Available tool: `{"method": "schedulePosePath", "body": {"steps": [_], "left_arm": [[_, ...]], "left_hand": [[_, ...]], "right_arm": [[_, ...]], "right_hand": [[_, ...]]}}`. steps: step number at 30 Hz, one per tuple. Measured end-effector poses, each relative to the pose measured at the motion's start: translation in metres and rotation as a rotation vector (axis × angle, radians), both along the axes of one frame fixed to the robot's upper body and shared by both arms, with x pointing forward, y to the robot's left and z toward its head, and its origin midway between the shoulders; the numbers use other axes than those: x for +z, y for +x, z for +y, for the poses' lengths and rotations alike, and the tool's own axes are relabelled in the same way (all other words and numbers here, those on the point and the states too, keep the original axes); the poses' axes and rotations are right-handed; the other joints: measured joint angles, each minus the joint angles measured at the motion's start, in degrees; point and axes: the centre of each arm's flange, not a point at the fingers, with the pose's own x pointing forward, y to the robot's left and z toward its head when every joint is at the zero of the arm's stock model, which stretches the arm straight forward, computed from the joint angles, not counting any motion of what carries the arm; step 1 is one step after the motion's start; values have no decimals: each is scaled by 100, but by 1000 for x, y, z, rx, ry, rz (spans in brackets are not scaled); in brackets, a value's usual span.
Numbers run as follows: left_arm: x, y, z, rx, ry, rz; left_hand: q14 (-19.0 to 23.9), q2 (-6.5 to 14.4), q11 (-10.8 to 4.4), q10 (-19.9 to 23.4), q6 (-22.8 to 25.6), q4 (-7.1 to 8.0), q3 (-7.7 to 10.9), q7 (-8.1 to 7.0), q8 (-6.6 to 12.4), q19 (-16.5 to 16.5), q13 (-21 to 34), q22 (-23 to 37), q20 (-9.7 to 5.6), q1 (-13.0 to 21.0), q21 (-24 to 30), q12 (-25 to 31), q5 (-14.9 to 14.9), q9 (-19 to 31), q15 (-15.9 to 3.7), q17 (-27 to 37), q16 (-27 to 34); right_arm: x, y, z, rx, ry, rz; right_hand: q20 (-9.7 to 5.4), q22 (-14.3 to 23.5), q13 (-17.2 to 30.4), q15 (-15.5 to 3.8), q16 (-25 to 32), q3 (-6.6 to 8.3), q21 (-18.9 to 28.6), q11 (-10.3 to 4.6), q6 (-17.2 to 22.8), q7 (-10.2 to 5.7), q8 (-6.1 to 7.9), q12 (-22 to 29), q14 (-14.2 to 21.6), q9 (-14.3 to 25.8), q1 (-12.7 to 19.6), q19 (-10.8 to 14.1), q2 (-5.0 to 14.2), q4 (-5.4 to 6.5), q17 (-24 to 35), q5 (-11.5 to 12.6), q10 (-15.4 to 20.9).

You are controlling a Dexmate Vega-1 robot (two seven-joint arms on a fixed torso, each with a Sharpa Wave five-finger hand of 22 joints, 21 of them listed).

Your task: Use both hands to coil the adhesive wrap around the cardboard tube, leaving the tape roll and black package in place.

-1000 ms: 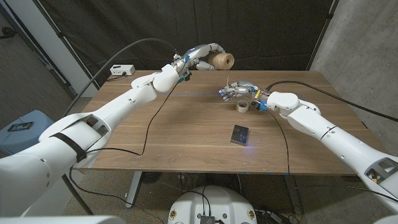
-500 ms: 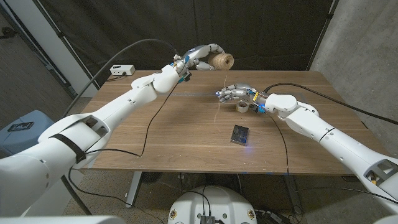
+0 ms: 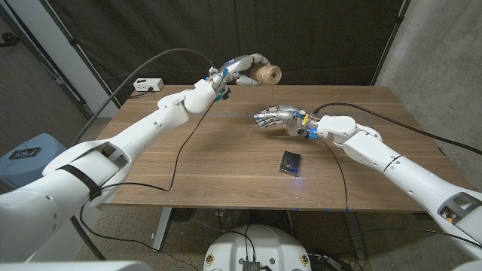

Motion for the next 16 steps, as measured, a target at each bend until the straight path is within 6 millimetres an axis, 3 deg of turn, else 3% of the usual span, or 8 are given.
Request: {"method": "schedulePosePath", "body": {"steps": [16], "left_arm": [[-1,3,2,14,3,12]], "left_hand": [[-10,0,0,0,1,0,0,-1,-18,-22,8,-1,23,0,0,1,7,3,-10,0,-2]], "right_arm": [[-3,1,7,43,-10,10]], "right_hand": [[62,1,-1,4,-41,-16,-88,-8,-82,-22,23,-72,-180,-1,-30,-121,-30,-17,-1,0,-114]]}}
